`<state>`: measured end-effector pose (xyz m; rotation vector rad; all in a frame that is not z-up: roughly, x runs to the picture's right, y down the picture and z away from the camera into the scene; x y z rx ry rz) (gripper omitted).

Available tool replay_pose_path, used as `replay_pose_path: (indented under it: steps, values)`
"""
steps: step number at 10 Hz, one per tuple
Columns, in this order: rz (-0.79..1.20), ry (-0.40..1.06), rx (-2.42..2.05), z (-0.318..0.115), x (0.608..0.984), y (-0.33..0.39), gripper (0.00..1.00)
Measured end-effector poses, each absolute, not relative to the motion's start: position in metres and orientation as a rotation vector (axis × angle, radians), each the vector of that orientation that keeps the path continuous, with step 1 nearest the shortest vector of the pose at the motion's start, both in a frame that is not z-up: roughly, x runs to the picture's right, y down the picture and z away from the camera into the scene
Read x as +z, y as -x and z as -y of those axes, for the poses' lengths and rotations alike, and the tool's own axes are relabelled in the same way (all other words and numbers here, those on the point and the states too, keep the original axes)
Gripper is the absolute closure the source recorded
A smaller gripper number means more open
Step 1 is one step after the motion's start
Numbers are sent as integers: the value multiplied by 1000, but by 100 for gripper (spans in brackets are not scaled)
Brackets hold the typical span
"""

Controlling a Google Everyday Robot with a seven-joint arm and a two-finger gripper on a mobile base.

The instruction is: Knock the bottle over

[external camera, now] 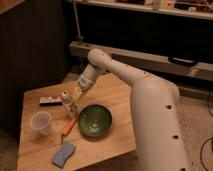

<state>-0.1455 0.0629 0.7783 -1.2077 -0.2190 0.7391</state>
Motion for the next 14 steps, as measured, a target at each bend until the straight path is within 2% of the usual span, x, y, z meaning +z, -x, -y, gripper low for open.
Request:
replay_pose_path:
  steps: [4, 6, 9, 14]
  values:
    - [179, 981, 830, -29, 765, 127, 100]
    - [187, 919, 872, -12, 765, 116, 100]
    - [218, 906, 895, 9, 782, 111, 100]
    - [261, 1000, 851, 24, 834, 167, 100]
